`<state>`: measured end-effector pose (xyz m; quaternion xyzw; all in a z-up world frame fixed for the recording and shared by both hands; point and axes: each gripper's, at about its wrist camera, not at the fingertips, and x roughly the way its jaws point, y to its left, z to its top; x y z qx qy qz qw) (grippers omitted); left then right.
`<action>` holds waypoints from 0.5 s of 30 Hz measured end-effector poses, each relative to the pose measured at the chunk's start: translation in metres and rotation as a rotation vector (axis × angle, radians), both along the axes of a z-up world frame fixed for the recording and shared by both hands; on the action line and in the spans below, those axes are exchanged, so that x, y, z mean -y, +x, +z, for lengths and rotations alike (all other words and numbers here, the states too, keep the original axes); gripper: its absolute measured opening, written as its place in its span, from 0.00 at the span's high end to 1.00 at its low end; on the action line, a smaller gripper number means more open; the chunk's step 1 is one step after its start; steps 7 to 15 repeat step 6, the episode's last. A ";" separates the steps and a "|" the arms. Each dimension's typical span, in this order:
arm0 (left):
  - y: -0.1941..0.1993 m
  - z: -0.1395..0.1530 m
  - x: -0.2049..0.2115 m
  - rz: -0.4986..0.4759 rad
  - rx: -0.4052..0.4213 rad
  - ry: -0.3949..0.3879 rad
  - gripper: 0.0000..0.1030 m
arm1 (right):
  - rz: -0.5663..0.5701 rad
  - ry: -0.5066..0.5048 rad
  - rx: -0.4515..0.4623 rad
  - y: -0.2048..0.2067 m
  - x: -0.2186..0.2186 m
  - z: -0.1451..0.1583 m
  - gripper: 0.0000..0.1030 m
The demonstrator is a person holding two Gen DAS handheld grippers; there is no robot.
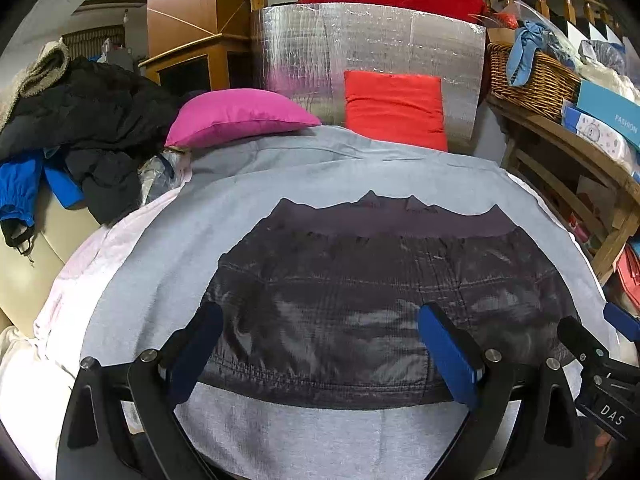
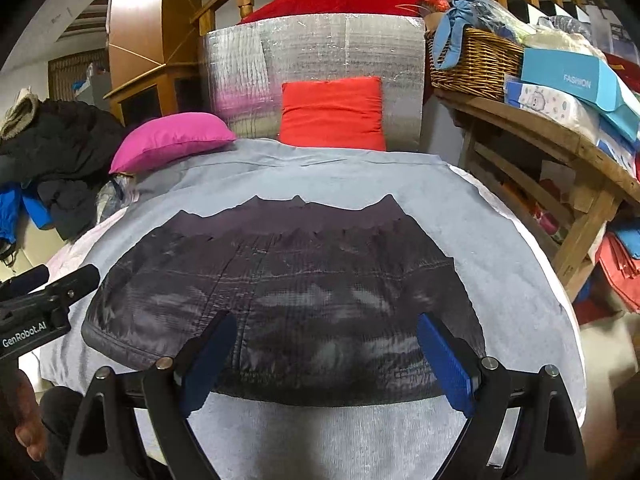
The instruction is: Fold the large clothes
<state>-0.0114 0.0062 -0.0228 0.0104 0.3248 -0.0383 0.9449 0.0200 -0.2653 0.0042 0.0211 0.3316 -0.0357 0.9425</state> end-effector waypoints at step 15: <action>-0.003 0.002 0.001 -0.004 0.019 0.008 0.05 | 0.004 -0.009 0.006 0.002 -0.004 0.001 0.09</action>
